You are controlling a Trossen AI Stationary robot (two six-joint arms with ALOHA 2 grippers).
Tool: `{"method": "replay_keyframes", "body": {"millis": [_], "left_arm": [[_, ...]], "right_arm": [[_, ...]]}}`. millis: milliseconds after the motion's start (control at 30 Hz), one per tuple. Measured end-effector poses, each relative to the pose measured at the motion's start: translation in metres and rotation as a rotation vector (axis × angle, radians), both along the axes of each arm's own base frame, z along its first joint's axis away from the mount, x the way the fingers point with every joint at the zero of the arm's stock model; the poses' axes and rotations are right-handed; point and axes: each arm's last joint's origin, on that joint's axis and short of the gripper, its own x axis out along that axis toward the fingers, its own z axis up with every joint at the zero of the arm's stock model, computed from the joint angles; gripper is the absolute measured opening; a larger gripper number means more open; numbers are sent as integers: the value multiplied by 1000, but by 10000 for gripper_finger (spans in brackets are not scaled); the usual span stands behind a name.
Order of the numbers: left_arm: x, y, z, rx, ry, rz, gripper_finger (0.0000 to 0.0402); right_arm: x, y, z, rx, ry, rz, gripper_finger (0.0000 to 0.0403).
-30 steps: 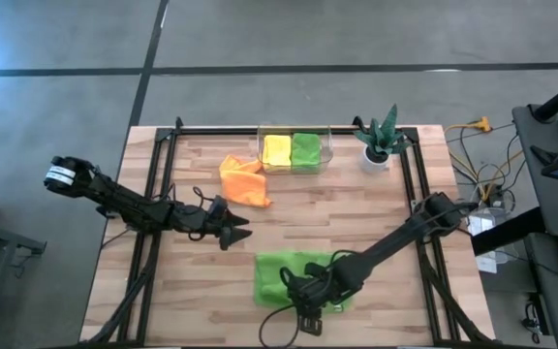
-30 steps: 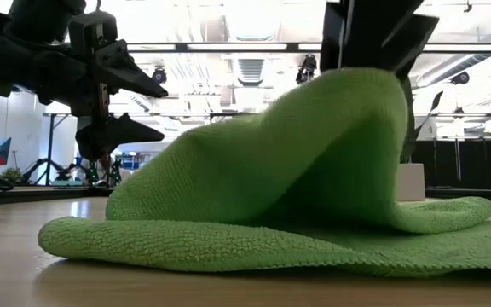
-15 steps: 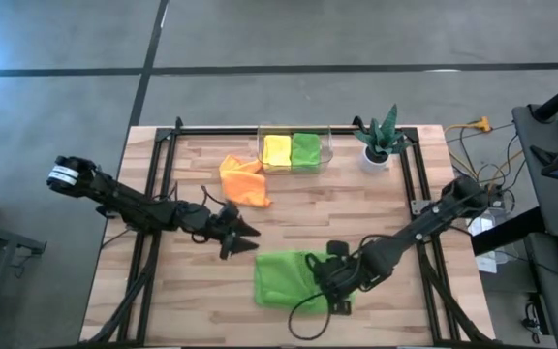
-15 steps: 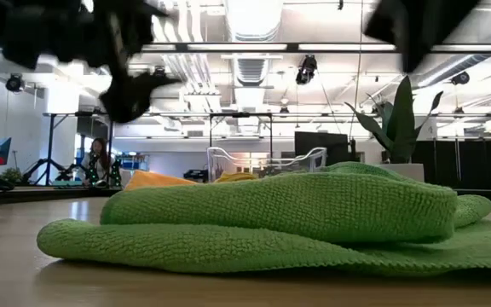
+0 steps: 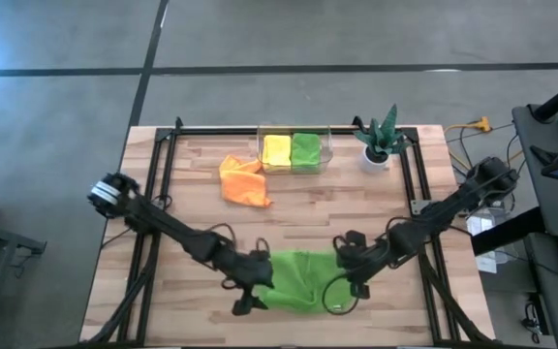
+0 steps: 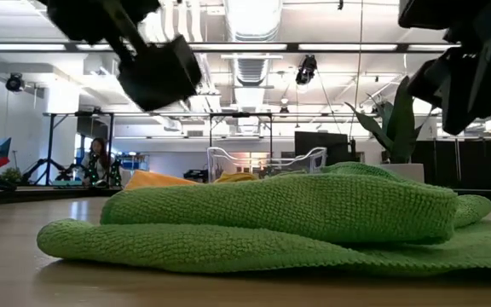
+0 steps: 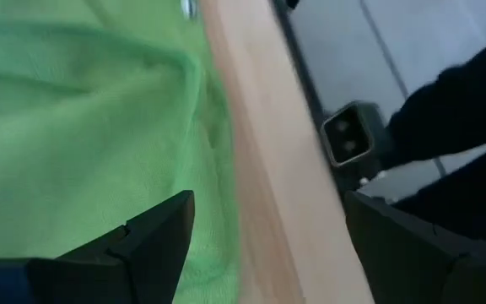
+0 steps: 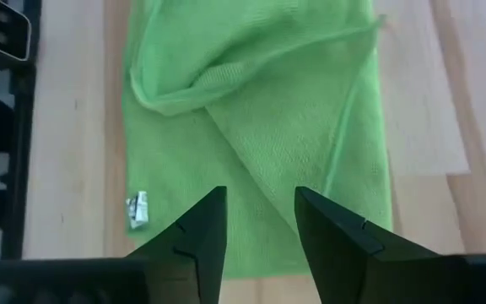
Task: Fold microfiber towels
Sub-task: Fold the green microfiber towel
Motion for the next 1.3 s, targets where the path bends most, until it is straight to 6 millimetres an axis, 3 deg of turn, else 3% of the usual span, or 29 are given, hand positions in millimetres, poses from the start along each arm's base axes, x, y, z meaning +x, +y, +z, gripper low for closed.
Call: {"method": "replay_keyframes", "body": {"millis": [67, 200, 433, 667, 967, 1300], "left_arm": [[13, -6, -8, -18, 40, 22, 290], [27, 1, -22, -82, 136, 138, 284], [31, 8, -41, -108, 236, 198, 237], [37, 4, -57, -142, 318, 243, 186], [38, 5, -57, -189, 357, 214, 146], [37, 9, -45, -211, 334, 205, 11]], "right_arm": [[-9, -6, 1, 10, -10, -7, 133], [-19, -12, 12, 46, -62, -14, 127], [-26, -18, 33, 60, -186, -11, 120], [-29, -20, 37, 43, -208, 18, 118], [-29, -20, 36, 24, -207, 40, 108], [-22, -30, 24, -142, -311, 217, 111]]}}
